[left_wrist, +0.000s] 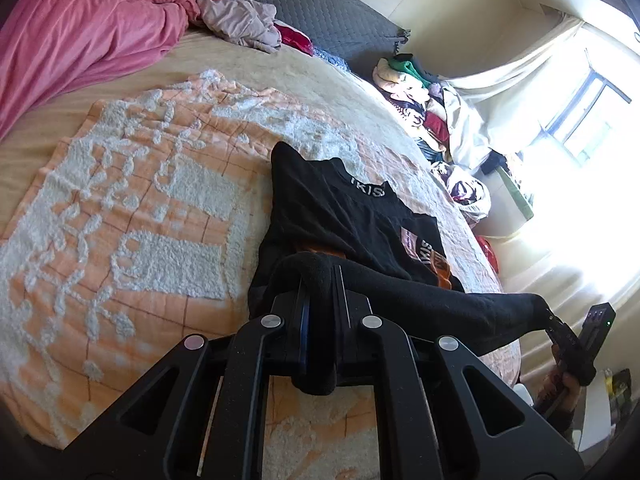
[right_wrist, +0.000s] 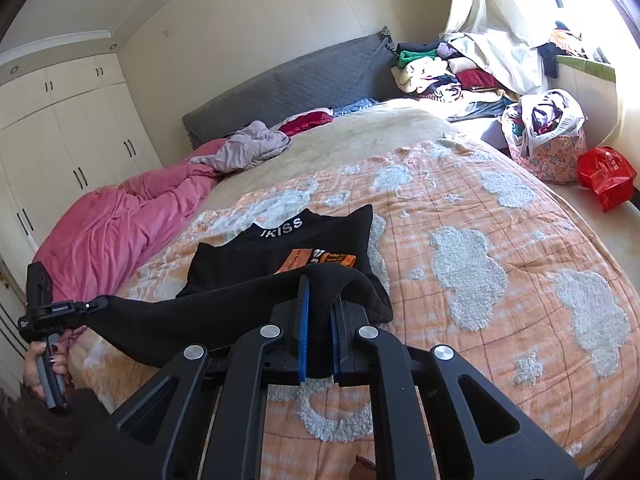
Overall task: Fold small clothes
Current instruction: 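Lift the hem with both grippers and carry it toward the collar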
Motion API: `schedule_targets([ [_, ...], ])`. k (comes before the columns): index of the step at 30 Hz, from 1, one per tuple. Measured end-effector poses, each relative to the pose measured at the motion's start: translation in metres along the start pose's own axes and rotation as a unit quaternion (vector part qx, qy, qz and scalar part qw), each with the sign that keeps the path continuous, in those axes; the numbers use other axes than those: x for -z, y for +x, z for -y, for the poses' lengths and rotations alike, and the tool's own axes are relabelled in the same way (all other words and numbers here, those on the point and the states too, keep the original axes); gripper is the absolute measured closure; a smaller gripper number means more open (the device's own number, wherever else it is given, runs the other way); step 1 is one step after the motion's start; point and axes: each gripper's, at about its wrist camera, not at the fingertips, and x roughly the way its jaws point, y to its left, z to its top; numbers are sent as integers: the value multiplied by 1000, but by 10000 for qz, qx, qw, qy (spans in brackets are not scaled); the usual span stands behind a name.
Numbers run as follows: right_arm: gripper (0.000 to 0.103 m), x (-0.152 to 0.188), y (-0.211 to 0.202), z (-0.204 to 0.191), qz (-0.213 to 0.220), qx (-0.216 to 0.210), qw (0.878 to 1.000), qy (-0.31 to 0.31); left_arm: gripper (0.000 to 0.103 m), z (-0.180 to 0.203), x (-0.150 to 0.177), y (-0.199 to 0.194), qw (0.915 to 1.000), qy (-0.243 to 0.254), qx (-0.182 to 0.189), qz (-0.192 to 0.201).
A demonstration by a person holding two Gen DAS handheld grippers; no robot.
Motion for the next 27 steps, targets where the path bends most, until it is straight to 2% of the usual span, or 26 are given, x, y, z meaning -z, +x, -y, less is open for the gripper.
schedule_targets([
  [7,96,-17,19,-1,53,65,10000,-38,100,4,-20,14,9999,93,-107,47],
  [19,96,-45,64,5,-25,291,9996,-47,100,13,-54,43,9976,528,-453,66],
  [27,96,-63,103,4,-92,428,9990,-122,100,1,-76,69,9970,500,-595,5],
])
